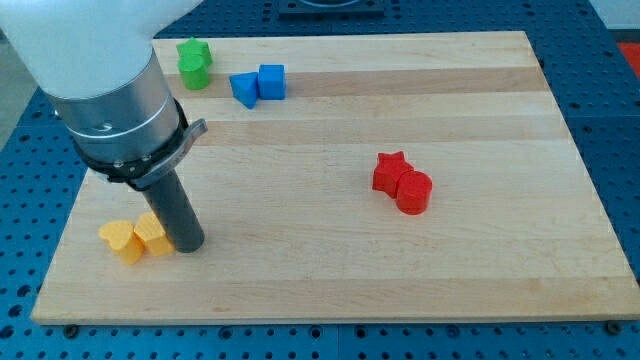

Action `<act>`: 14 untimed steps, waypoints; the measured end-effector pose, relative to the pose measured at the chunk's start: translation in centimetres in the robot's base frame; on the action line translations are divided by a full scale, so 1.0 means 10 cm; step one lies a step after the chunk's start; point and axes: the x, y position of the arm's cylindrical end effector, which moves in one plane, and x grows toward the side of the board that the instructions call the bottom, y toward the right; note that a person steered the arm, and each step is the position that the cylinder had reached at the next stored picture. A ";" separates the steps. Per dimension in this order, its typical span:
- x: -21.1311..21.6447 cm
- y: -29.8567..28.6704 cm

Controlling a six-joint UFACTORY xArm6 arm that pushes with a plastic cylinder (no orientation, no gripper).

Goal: Move the red circle to the top center of the board

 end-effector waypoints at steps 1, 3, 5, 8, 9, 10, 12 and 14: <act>0.00 0.00; -0.06 0.27; -0.11 1.35; -0.15 2.50; -0.32 2.50; -0.44 2.51; -0.73 2.53; -1.06 2.75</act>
